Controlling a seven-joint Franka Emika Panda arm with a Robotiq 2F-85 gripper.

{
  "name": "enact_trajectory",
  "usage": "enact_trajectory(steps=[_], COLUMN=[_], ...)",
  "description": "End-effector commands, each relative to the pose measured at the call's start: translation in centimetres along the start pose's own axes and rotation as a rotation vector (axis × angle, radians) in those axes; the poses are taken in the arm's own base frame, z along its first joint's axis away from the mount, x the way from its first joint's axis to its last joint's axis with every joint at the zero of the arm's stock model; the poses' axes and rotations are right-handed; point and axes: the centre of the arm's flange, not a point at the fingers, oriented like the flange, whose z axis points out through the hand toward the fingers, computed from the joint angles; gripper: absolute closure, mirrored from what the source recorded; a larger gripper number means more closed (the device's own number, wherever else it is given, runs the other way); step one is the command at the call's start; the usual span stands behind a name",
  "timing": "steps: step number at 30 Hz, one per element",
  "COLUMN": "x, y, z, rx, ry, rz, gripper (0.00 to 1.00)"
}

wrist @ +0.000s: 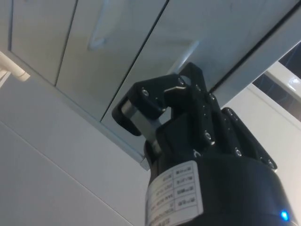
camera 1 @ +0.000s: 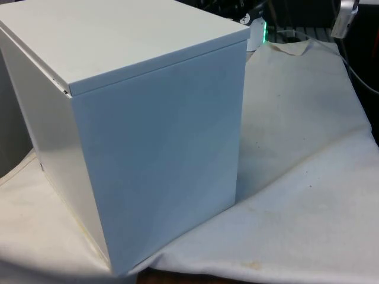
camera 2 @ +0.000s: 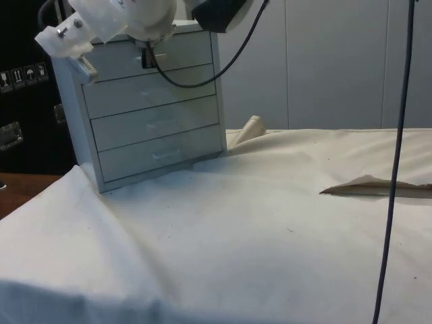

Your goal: Open the drawer, then close it.

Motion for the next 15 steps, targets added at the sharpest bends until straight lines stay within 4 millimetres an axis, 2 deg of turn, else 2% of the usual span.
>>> enact_trajectory(steps=[1,8,15], x=[0.0,0.0,-0.4], y=[0.1,0.0,2.1], z=[0.2,-0.1,-1.7], rx=[0.005,-0.003,-0.011], ry=[0.003,-0.002,-0.007], rz=[-0.002,0.005,0.037], gripper=[1.00,1.00,1.00])
